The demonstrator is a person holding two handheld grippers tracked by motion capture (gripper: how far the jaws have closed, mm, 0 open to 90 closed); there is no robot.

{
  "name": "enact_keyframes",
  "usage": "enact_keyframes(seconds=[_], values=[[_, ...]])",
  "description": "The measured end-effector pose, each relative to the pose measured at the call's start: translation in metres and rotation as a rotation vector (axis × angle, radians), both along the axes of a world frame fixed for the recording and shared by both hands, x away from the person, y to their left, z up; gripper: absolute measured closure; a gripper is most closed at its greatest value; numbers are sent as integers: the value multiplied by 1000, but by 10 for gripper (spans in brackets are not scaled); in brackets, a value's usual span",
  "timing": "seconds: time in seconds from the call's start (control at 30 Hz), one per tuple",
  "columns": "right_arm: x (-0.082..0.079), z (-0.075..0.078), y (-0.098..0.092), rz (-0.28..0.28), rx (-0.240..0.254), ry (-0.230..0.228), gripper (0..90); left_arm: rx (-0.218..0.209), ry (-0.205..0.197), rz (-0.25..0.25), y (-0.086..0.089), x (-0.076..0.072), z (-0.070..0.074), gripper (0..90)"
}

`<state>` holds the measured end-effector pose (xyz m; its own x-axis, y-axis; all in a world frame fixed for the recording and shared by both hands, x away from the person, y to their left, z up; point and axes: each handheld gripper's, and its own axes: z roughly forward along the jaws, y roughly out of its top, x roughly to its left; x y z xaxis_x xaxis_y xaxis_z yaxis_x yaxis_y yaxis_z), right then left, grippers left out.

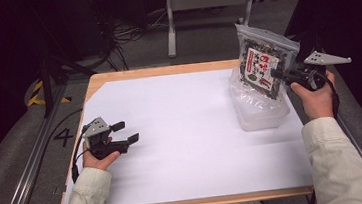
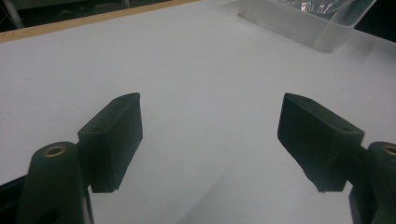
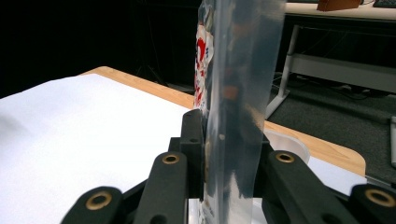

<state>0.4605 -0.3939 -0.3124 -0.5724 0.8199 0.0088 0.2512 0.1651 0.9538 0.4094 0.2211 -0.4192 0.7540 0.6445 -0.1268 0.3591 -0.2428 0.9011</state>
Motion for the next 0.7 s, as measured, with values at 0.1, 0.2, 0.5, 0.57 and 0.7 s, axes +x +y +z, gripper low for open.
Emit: enact_keyframes(seconds=[0.1,0.2,0.5,0.57,0.7], values=[[0,-3,0,-4,-4,-3,758,2,1,1,0,0,0,228],[-1,-6,-1,-6,-1,0,758,0,1,2,0,0,0,228],[-1,-19,-1,-6,-1,4,757,0,1,4,1,0,0,228],[0,-22,0,-5,-2,9,757,0,0,5,1,0,0,228],[0,-28,0,-7,4,19,756,-2,0,6,1,0,0,228]])
